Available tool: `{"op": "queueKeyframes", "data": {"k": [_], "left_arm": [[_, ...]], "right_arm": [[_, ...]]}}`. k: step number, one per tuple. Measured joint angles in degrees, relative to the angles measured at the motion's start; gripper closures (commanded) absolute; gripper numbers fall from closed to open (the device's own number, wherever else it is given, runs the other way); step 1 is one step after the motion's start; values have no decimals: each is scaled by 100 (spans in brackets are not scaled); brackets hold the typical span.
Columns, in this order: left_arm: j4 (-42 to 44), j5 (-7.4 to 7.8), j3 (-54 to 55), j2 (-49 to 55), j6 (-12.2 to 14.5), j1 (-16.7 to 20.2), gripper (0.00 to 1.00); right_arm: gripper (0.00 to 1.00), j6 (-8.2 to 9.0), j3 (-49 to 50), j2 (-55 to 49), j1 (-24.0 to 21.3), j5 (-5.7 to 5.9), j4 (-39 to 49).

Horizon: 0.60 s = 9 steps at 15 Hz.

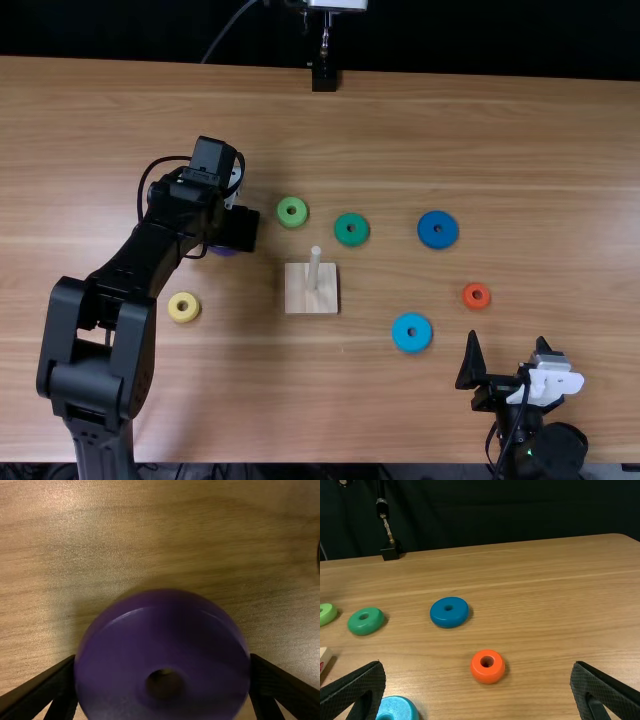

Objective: Build the Hanoi tower: stack the rings onto the peg from bottom to top in this color order: purple, dark blue, light blue, dark green, light green, yellow, orange.

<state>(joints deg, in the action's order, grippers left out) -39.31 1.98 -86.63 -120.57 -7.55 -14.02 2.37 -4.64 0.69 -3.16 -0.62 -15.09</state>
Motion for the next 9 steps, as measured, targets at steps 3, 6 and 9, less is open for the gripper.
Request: {"op": "queueKeyframes", "data": {"k": [3, 6, 9], "left_arm": [[-39, -7, 0, 4, 0, -2, 100], [-81, 0, 0, 310, 0, 0, 100], [-428, 13, 0, 953, 98, 44, 100]], "right_arm": [[0, 2, 0, 0, 0, 0, -2], [0, 2, 0, 0, 0, 2, -4], [0, 4, 0, 0, 0, 0, 2]]}}
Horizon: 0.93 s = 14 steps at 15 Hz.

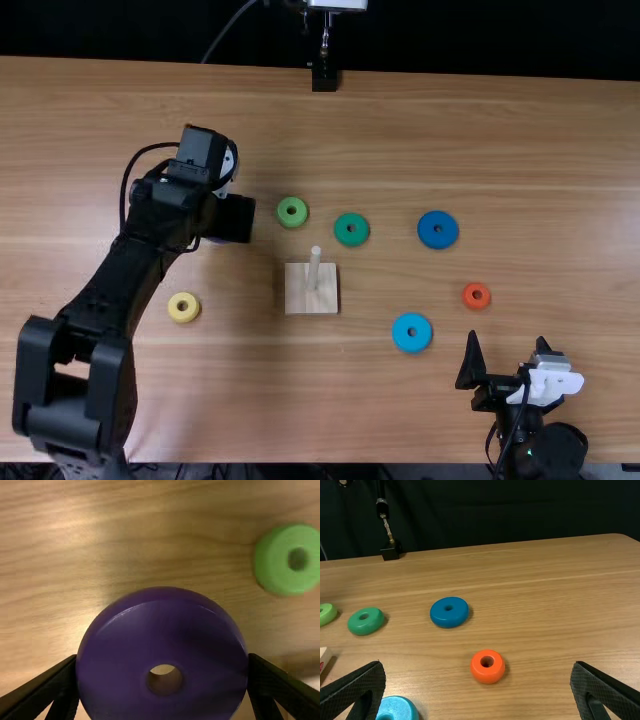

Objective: Build the Hanoi tower: stack the rings onto the peg from bottom to top in this color order: purple, dark blue, light blue, dark green, light green, yellow, orange.

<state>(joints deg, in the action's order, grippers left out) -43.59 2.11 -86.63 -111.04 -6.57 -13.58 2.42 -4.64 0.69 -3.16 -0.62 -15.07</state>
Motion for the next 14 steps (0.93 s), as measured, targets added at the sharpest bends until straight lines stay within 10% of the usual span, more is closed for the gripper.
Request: {"op": "queueKeyframes", "data": {"k": [6, 14], "left_arm": [[-2238, -26, -398, 494, 787, 57, 100], [-3014, -17, -1486, 1062, 450, -459, 100]], "right_arm": [[0, -2, 0, 0, 0, -2, 0], [0, -2, 0, 0, 2, 0, -4]]}}
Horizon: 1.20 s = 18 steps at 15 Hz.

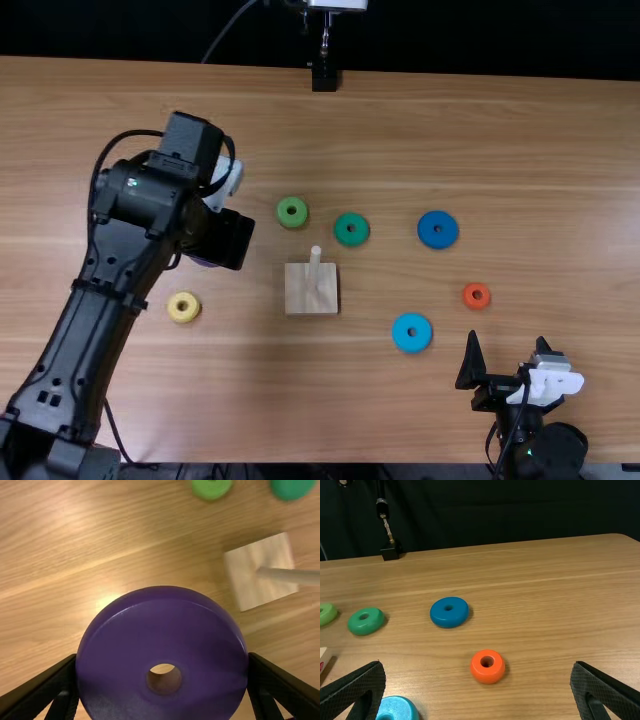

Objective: Build the Hanoi tower: stack the rings onto the peg from bottom to top in this color order: purple, dark blue, light blue, dark green, light green, yellow, orange.

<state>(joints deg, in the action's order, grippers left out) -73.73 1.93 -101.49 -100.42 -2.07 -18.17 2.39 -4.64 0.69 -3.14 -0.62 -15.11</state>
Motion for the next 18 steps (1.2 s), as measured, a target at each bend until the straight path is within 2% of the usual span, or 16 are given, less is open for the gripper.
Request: {"op": "queueKeyframes", "data": {"k": [5, 9, 18], "left_arm": [[7, 0, -551, 0, -568, -603, 100], [-7, -2, -619, 0, -859, -1049, 100], [120, 4, -758, -490, -1172, -1602, 100]], "right_arm": [[0, 2, 0, 0, 0, 0, 0], [0, 0, 0, 0, -2, 2, -2], [0, 0, 0, 0, -2, -2, 0]]}}
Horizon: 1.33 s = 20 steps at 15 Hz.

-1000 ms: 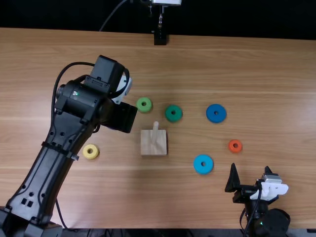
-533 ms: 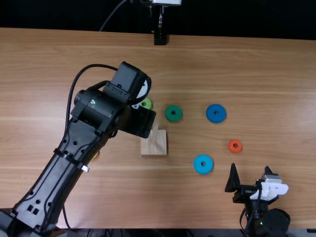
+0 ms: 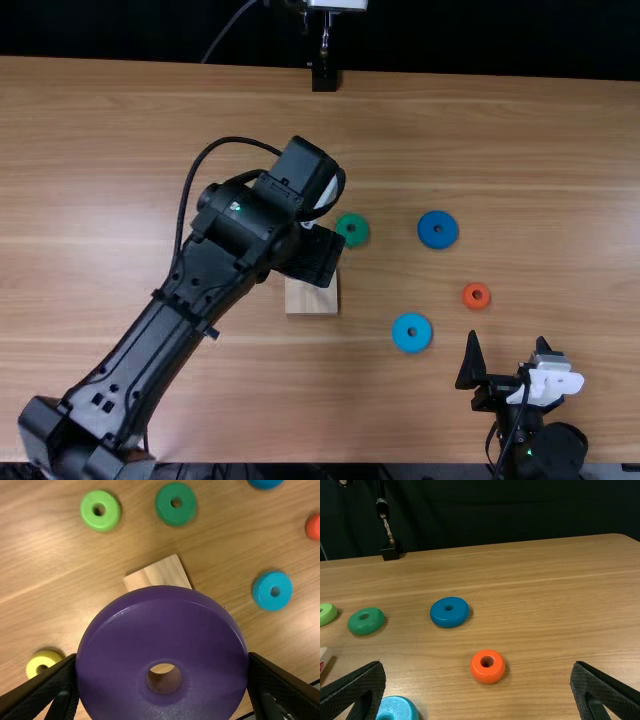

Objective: Build the Hanoi tower: stack the rings onto the peg from bottom to top in this color order: purple, dark blue, light blue, dark green, light green, yellow, orange.

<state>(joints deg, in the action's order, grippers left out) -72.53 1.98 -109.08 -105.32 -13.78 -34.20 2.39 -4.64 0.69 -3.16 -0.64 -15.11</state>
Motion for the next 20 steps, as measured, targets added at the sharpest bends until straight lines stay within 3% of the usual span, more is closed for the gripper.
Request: {"op": "queueKeyframes", "data": {"k": [18, 19, 20], "left_arm": [[20, 11, -400, -520, -15, -144, 100], [24, 26, -400, -531, -85, -144, 90], [22, 46, -400, -553, -203, -144, 60]], "right_arm": [[0, 0, 0, 0, 0, 4, 0], [0, -2, 0, 0, 0, 2, 0], [0, 0, 0, 0, 2, 2, 0]]}}
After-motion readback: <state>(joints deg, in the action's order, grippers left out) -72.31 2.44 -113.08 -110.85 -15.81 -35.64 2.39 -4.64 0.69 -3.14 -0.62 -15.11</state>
